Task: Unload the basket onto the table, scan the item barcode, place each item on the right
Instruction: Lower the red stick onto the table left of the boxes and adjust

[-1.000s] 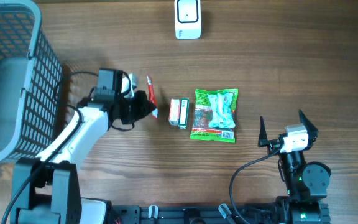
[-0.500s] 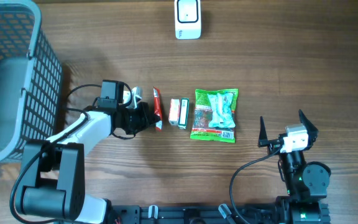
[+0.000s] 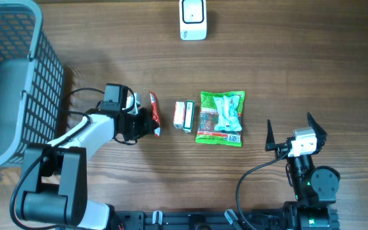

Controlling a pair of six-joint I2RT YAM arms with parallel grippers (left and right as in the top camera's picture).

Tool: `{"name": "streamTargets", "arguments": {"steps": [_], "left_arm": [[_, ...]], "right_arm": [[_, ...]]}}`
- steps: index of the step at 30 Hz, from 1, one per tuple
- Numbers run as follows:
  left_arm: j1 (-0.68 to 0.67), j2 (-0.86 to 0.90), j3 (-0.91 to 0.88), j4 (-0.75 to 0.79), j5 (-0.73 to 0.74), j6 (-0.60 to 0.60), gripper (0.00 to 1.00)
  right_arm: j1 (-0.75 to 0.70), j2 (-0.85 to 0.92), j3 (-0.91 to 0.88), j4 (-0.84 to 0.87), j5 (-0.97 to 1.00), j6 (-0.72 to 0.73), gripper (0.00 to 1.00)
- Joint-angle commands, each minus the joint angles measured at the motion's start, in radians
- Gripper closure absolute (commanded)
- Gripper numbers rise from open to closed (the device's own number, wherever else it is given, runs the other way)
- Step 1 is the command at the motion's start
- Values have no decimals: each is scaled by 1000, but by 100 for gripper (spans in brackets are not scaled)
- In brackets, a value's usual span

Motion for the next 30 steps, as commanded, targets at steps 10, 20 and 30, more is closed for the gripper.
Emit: {"name": "streamTargets", "arguments": {"steps": [10,20,30], "left_arm": [[6,-81,111,-215,-233,9,61],[-71,-117,137,-195,-380,-6,96],[-138,-6,135,-131,-381,-32,90]], "right_arm": [[-4,-4,-1,5,-15,-5,0],[-4,-5,-1,5,-15,-5,0],[-4,-5,-1,5,-15,-5,0]]}}
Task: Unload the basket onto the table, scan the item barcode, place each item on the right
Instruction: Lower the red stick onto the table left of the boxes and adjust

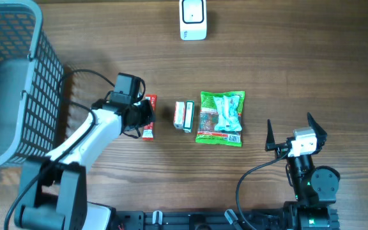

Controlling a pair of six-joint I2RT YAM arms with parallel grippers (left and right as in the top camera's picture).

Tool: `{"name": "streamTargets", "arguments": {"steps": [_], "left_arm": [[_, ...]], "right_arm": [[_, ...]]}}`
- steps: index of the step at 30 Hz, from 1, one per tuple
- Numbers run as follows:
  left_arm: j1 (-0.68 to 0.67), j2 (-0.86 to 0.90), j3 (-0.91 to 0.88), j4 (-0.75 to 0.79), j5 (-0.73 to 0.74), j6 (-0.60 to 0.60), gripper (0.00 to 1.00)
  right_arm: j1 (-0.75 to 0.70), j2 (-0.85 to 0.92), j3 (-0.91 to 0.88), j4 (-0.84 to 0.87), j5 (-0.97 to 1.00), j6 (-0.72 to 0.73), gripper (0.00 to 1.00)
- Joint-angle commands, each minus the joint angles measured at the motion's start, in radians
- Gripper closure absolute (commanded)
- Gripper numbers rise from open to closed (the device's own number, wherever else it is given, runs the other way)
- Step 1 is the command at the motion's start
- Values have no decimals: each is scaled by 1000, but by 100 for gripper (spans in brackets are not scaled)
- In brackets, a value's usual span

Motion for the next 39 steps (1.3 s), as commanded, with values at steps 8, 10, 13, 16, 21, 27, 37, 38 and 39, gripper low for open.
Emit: {"name": "streamTargets", "arguments": {"steps": [8,10,13,16,21,27,37,38,39], "left_arm": [[-18,58,54,-18,-14,-8,85],[-18,13,107,-48,-15,-9,74],[-18,-43,137,-49,-24,-9,57],[-18,-41,132,-80,-108,-9,55],[-18,24,121,-164,-224,-10,91],[-19,150,108,-146,-216,-10,91],[-23,177,108,-76,24,-9,91],[-23,177,108,-72,23,-9,91],[-23,177,108,-68,23,-9,90]], "right_arm": [[-4,-4,-1,5,-15,-5,0],[-4,-4,-1,5,-15,-5,0],[-4,-4,-1,5,-15,-5,0],[-4,-4,-1,5,-15,-5,0],[-4,-4,-1,5,-15,-5,0],[-4,-5,-1,5,-15,-5,0],[-4,-4,-1,5,-15,-5,0],[-4,-4,-1,5,-15,-5,1],[-4,-4,-1,5,-15,-5,0]]}}
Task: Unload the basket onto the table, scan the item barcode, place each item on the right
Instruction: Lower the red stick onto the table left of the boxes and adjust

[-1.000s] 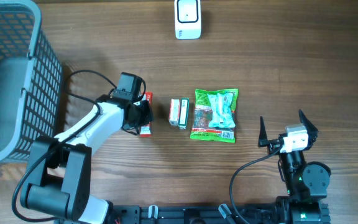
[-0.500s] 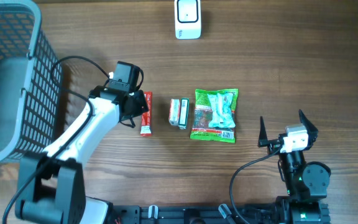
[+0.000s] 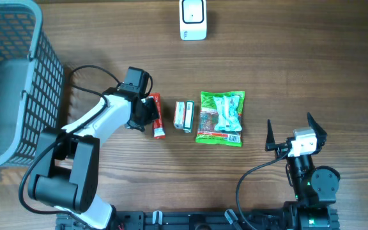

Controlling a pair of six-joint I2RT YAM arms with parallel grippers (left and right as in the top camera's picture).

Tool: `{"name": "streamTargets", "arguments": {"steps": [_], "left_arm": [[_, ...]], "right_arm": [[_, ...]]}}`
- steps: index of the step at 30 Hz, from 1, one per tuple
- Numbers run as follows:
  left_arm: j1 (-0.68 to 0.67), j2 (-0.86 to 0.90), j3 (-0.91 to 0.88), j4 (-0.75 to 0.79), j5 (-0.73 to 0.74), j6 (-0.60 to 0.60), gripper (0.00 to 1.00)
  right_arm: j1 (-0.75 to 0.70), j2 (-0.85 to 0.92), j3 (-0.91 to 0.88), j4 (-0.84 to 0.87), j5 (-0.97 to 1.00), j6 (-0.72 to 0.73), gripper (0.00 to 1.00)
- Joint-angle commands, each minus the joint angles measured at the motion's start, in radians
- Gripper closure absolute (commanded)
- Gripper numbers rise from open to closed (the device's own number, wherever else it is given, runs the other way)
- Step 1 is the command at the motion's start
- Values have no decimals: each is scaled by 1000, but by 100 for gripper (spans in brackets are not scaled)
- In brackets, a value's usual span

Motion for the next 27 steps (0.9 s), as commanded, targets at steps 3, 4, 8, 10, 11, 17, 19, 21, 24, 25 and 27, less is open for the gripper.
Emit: {"name": "streamTargets", "arguments": {"steps": [3,4,8,10,11,17,19,21,24,25,27], "left_arm": [[-5,10,-7,27,18,3,92],[-3,10,-7,29,5,5,92],[-4,9,-7,37,-76,5,93],[-6,10,-7,39,-124,4,93],[-6,13,-7,41,-133,4,93],[-6,54,-7,62,-111,0,93],[-6,77,-7,83,-102,1,96],[-6,67,-5,90,-101,1,96],[-5,34,3,93,-82,2,96],[-5,25,4,94,-76,4,96],[-5,8,4,97,-76,6,96]], "right_arm": [[-4,-4,-1,5,-15,-5,0],[-4,-4,-1,5,-15,-5,0],[-4,-4,-1,5,-15,-5,0],[-4,-5,-1,5,-15,-5,0],[-4,-4,-1,5,-15,-5,0],[-4,-4,-1,5,-15,-5,0],[-4,-5,-1,5,-15,-5,0],[-4,-5,-1,5,-15,-5,0],[-4,-4,-1,5,-15,-5,0],[-4,-5,-1,5,-15,-5,0],[-4,-4,-1,5,-15,-5,0]]}}
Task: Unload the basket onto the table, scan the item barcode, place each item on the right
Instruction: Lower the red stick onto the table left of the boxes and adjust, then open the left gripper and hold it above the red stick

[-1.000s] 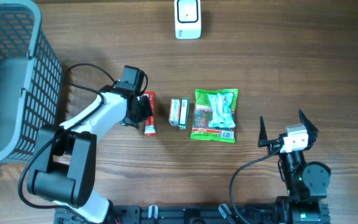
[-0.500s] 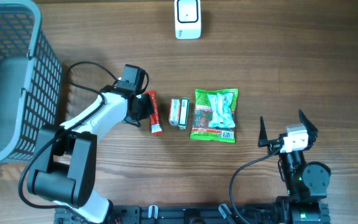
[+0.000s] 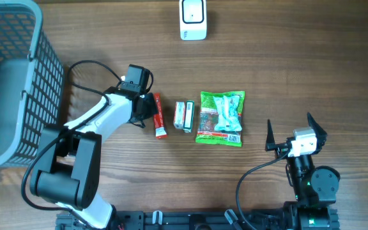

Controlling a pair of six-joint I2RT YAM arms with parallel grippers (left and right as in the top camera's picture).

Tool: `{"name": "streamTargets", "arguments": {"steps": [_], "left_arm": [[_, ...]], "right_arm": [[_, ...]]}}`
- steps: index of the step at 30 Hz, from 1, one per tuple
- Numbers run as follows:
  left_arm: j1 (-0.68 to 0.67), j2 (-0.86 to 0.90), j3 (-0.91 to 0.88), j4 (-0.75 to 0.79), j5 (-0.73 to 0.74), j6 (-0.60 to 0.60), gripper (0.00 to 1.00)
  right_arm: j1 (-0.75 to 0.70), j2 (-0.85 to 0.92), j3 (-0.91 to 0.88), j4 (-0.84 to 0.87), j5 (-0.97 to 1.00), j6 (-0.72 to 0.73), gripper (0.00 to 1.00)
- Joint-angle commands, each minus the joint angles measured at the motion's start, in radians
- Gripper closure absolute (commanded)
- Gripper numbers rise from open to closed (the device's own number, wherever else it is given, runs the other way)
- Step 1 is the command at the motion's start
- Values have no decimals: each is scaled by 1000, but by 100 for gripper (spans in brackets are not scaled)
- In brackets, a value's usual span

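Observation:
A slim red snack bar (image 3: 160, 116) lies lengthwise on the wooden table, left of centre. My left gripper (image 3: 148, 108) sits right against the bar's left edge, its dark fingers touching or just beside it; whether they still pinch it is unclear from overhead. The white barcode scanner (image 3: 193, 19) stands at the back edge, well away from the bar. My right gripper (image 3: 291, 131) rests at the front right, its fingers spread wide and holding nothing.
Two small boxes (image 3: 184, 116) lie side by side just right of the bar, then a green snack packet (image 3: 220, 118). A grey mesh basket (image 3: 24, 38) fills the left end of the table. The left arm's cable loops behind it.
The left wrist has drawn back slightly to the upper left, and the red bar lies a touch further right, closer to the small boxes. The right arm has not moved.
My left gripper was first on the red bar where it lay left of the boxes. Then the bar was further left and looked shorter, tilted in the gripper. After that it lay full length near the boxes again, where it still is.

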Motion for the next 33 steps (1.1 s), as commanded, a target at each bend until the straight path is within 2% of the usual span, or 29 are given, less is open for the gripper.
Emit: {"name": "streamTargets", "arguments": {"steps": [1,12,14,18,22,24,25,26,27,29,33], "left_arm": [[-3,-23,-3,14,16,10,95],[-2,-24,-1,71,39,54,88],[-2,-33,-1,67,43,54,83],[-2,-82,-1,60,40,55,78],[8,-137,-1,19,-63,54,78],[17,-141,-1,15,-95,55,69],[21,-140,-1,12,-97,54,62],[23,-140,-1,13,-97,54,43],[23,-140,-1,19,-97,54,33],[23,-140,-1,38,-97,54,0],[23,-140,-1,38,-97,54,0]], "right_arm": [[-4,-4,-1,5,-15,-5,0],[-4,-4,-1,5,-15,-5,0],[-4,-4,-1,5,-15,-5,0],[-4,-4,-1,5,-15,-5,0],[-4,-4,-1,5,-15,-5,0],[-4,-5,-1,5,-15,-5,0],[-4,-4,-1,5,-15,-5,0],[-4,-5,-1,5,-15,-5,0],[-4,-4,-1,5,-15,-5,0],[-4,-4,-1,5,-15,-5,0],[-4,-4,-1,5,-15,-5,0]]}}
